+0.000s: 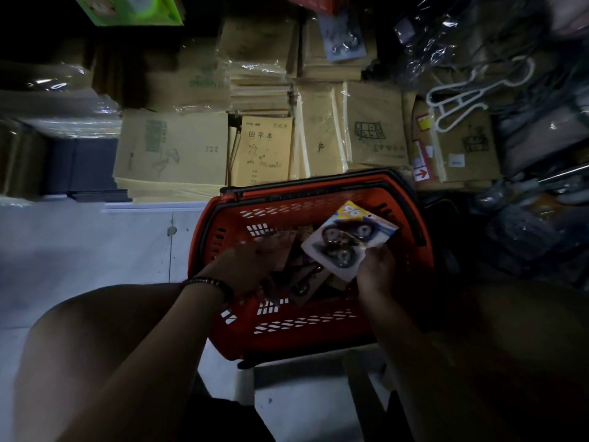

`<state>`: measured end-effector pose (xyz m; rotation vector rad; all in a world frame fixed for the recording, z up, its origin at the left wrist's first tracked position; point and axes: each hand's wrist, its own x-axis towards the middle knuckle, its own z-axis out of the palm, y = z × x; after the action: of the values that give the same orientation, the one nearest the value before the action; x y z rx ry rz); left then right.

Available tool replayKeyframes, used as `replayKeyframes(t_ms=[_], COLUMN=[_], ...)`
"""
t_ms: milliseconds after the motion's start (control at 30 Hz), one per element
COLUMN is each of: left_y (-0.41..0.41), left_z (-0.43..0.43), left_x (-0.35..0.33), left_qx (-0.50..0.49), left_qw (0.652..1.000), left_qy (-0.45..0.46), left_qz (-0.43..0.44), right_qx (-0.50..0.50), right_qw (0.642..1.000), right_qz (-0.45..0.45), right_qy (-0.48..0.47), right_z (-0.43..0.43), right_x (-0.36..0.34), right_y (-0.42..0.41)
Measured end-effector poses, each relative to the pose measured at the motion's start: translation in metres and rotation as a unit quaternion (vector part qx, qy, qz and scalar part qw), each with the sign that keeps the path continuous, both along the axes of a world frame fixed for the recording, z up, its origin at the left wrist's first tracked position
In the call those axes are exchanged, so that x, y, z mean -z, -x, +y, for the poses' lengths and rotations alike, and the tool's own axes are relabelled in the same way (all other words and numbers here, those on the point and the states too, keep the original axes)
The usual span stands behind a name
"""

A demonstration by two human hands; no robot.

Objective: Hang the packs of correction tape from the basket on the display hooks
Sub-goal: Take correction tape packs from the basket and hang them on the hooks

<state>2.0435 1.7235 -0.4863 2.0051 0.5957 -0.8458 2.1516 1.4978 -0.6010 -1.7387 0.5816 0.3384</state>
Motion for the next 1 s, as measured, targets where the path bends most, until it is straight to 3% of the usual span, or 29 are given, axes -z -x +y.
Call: replayKeyframes(t_ms=[100, 233, 300, 367, 467, 533, 733, 900, 1000], left_y=[-0.004, -0.001, 0.004, 0.008, 0.018, 0.021, 0.013, 0.001, -0.005], left_z=[0.0, 0.002, 0.007, 0.01, 0.019, 0.024, 0.032, 0.034, 0.033], left_x=[-0.005, -0.008, -0.002, -0.006, -0.003, 0.002, 0.005, 0.004, 0.001], left_qx=[-0.071, -0.114, -0.119, -0.094, -0.083, -0.116, -0.176, -0.158, -0.154], left_qw=[0.995, 0.985, 0.987, 0.994, 0.984, 0.972, 0.961, 0.964, 0.964], left_qy=[0.067, 0.127, 0.101, 0.018, -0.14, -0.184, -0.178, -0.187, -0.19], left_qz=[-0.016, -0.024, -0.043, -0.061, -0.075, -0.084, -0.116, -0.107, -0.101], right_qx=[-0.057, -0.172, -0.174, -0.184, -0.247, -0.293, -0.399, -0.401, -0.394], right_qw=[0.996, 0.981, 0.979, 0.972, 0.961, 0.941, 0.872, 0.846, 0.852], right_qz=[0.005, 0.029, 0.071, 0.128, 0.121, 0.141, 0.198, 0.223, 0.241], right_qy=[-0.069, -0.08, -0.076, -0.069, 0.036, 0.097, 0.202, 0.272, 0.247], right_z=[0.0, 0.017, 0.026, 0.031, 0.025, 0.018, 0.036, 0.053, 0.057], right_x=[-0.015, -0.026, -0.028, -0.021, 0.013, 0.042, 0.068, 0.087, 0.089], right_y=[0.013, 0.035, 0.035, 0.032, 0.025, 0.02, 0.008, 0.003, -0.001])
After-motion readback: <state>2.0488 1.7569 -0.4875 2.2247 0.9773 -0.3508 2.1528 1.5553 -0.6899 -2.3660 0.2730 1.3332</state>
